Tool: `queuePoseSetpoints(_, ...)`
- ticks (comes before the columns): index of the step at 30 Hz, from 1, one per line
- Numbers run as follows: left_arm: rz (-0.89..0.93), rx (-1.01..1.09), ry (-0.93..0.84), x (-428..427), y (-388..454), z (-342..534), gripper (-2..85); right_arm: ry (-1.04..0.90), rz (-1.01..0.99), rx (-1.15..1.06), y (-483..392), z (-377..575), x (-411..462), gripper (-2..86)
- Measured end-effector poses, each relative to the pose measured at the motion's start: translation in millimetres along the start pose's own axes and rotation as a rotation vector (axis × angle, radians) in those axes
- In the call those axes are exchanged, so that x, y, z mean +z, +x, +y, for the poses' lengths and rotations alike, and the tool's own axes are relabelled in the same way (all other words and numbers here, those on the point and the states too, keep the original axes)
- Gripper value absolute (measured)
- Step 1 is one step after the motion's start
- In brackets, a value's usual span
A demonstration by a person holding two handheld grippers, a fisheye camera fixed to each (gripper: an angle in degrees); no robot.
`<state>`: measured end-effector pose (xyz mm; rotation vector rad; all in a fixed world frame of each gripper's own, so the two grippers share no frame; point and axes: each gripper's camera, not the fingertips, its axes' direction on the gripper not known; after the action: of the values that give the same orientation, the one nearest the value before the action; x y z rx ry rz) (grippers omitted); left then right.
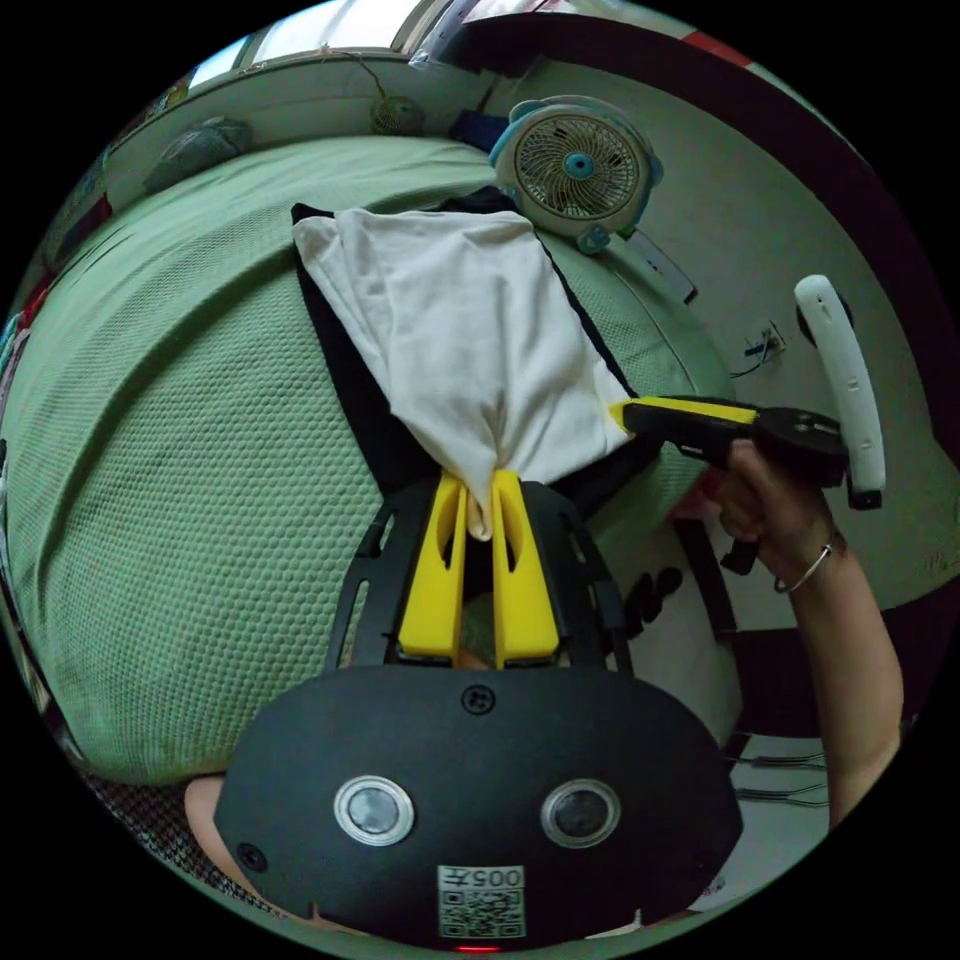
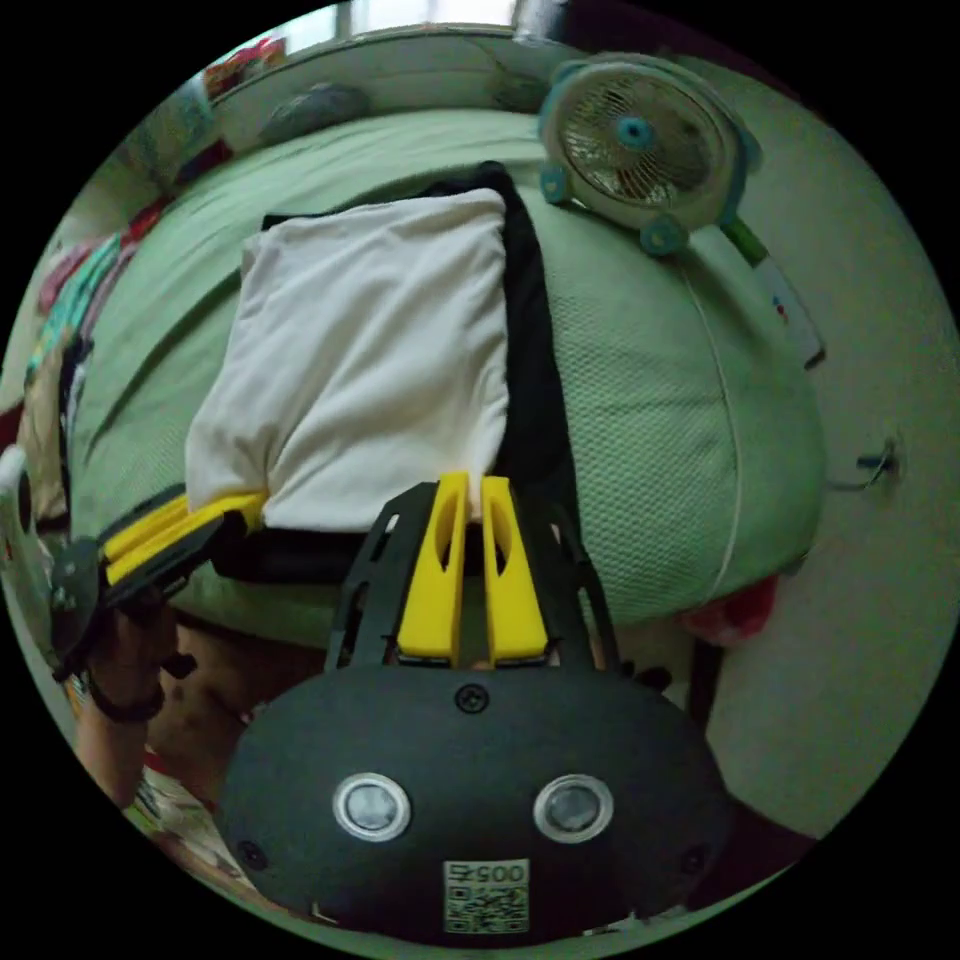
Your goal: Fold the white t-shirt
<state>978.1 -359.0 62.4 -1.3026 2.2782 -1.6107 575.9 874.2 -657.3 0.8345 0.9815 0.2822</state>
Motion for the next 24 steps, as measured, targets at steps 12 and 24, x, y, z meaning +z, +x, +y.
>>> queuePoseSetpoints(12,0.033,0.074,-0.041,-29.9,-14.1,26.7,3.1,0.004,0.061,0.08,13.1,10.8,30.7,-1.0)
queuePoseSetpoints(24,-0.028,-0.003,0.062,-97.9,-68.9,61.1,-0.7,0.163,-0.135,-0.02,-19.4,30.4,-34.2,1.8)
